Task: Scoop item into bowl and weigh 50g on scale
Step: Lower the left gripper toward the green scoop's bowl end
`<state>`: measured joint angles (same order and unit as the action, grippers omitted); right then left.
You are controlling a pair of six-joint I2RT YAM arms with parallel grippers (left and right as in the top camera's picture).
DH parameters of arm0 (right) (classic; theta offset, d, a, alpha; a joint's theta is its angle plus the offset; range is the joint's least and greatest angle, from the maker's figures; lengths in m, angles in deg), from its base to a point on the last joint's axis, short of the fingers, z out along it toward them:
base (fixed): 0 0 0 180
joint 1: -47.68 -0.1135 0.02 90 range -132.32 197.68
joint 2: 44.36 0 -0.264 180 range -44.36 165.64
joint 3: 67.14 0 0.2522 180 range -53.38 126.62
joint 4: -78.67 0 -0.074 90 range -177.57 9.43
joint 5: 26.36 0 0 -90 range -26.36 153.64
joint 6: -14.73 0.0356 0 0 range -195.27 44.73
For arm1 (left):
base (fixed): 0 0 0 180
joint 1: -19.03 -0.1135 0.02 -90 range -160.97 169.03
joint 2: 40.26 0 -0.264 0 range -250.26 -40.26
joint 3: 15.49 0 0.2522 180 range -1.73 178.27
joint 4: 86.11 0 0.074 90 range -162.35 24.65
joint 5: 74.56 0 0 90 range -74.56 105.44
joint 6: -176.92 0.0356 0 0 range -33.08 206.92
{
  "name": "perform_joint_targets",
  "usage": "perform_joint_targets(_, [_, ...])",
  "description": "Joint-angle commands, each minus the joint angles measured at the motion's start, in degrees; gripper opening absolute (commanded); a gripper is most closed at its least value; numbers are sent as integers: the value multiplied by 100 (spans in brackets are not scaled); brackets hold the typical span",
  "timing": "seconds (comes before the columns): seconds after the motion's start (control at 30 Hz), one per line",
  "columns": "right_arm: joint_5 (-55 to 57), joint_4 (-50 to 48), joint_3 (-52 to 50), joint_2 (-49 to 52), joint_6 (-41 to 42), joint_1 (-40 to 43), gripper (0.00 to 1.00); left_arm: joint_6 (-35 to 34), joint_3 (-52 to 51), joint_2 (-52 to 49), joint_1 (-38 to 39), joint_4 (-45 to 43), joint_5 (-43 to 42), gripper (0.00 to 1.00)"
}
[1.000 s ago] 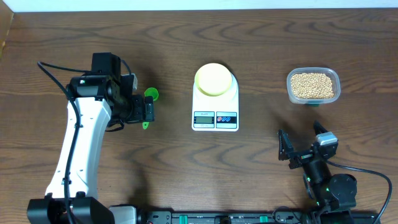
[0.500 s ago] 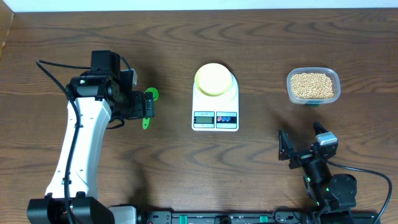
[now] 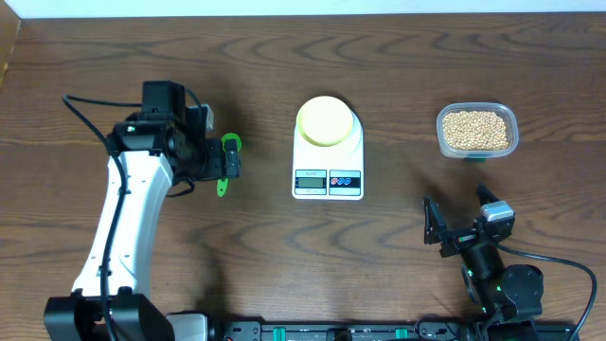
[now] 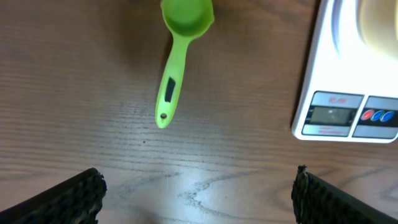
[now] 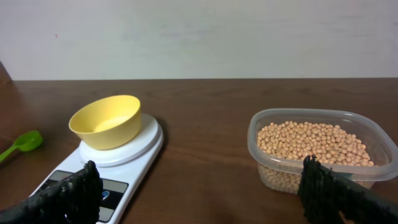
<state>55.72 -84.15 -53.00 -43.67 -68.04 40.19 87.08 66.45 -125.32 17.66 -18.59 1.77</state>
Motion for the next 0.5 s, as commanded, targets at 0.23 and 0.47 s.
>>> perform_joint_targets(0.23, [2,22,-9,-35,46,-44,99,-9,-103,-72,-17,-629,-70,73])
perform_joint_targets(0.47, [2,22,-9,-35,46,-44,99,-7,-649,-83,-17,-966,267,67])
